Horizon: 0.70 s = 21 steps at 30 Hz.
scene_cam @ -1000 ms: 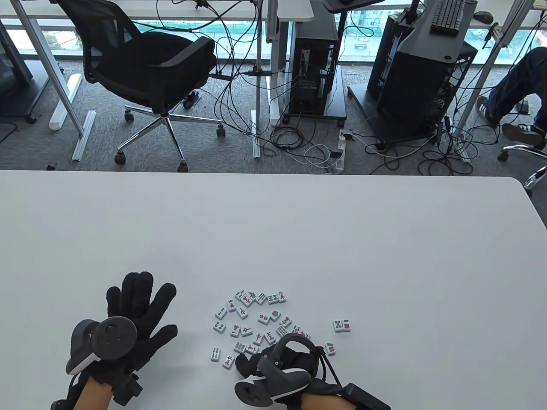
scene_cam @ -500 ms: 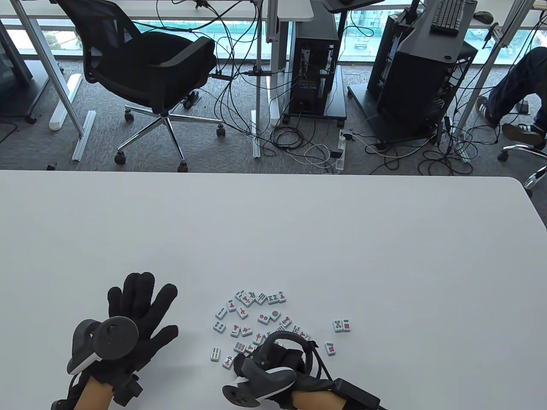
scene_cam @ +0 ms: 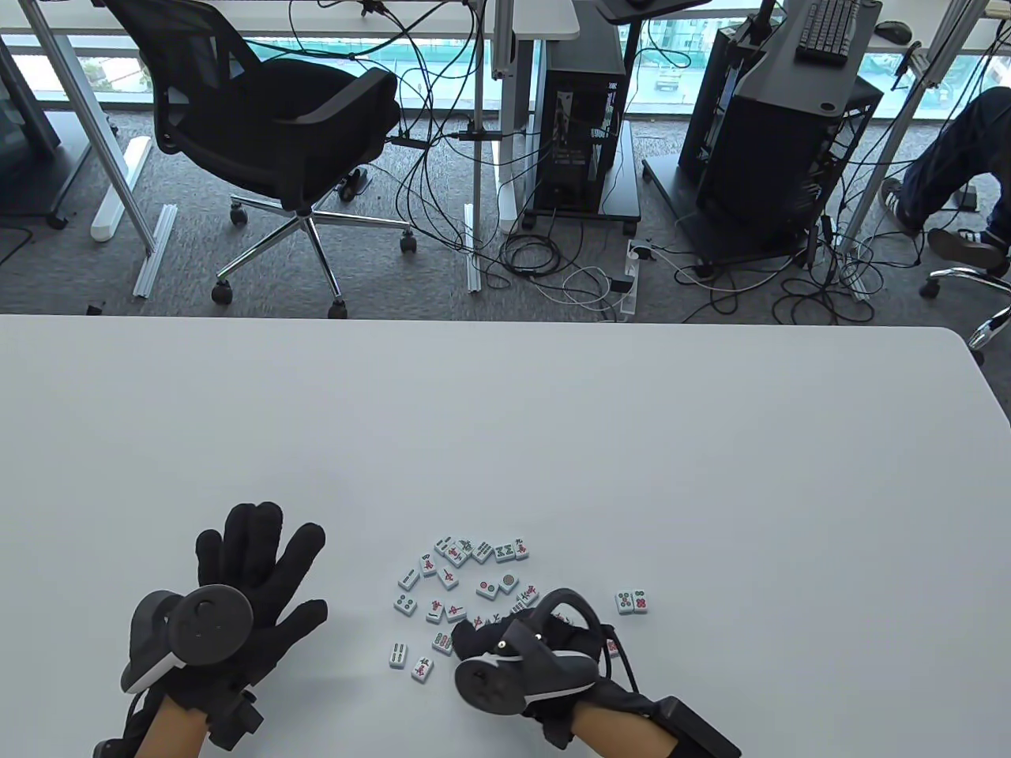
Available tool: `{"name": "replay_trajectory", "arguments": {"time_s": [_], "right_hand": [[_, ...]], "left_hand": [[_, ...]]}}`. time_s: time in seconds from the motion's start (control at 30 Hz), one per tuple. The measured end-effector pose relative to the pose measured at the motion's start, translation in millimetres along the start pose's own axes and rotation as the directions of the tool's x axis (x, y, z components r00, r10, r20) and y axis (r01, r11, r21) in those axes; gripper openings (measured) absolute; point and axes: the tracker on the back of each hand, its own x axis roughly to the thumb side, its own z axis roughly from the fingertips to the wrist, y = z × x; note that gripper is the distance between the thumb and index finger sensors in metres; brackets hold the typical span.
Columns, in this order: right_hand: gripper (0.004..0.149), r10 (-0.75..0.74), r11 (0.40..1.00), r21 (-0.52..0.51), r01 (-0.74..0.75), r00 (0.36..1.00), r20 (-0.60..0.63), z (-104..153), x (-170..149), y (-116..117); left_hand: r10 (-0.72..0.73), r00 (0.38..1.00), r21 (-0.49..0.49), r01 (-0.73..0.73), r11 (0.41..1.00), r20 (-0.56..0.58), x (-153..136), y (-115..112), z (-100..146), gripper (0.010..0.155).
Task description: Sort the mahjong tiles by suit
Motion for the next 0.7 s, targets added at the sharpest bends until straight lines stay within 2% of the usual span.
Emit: {"name": "replay_trajectory", "arguments": {"time_s": [0.1,0.17,0.23,0.4,0.5,0.6,0.7], "right_hand": [[0.057,-0.014,0.999,-0.034,0.010,0.991,-0.132,22,-36,-20],[0.057,0.045,0.999,0.012,-0.044,0.978,-0.202,42,-59,-22],[0.058,0.099,0.994,0.068,-0.084,0.961,-0.259,59,-76,-15],[0.058,0.099,0.981,0.190,-0.034,0.933,-0.347,93,-98,17],[0.058,0.127,0.967,0.252,-0.036,0.926,-0.356,101,-99,36],[0.058,0.191,0.959,0.266,-0.097,0.915,-0.355,98,-96,45],[0.058,0.184,0.960,0.265,-0.090,0.915,-0.358,93,-94,48]], "left_hand": [[-0.005,1.000,-0.005,0.005,1.000,0.000,1,-1,0,0.078],[-0.013,1.000,-0.014,0.013,1.000,0.003,1,-2,-1,0.078],[-0.019,1.000,-0.020,0.019,1.000,0.005,2,-3,-1,0.078],[-0.024,1.000,-0.027,0.024,0.999,0.003,2,-4,-1,0.078],[-0.027,1.000,-0.037,0.027,0.999,0.006,3,-6,-1,0.078],[-0.033,0.999,-0.042,0.033,0.999,0.006,3,-7,-2,0.078],[-0.032,0.999,-0.043,0.032,0.999,0.004,3,-7,-2,0.078]]}}
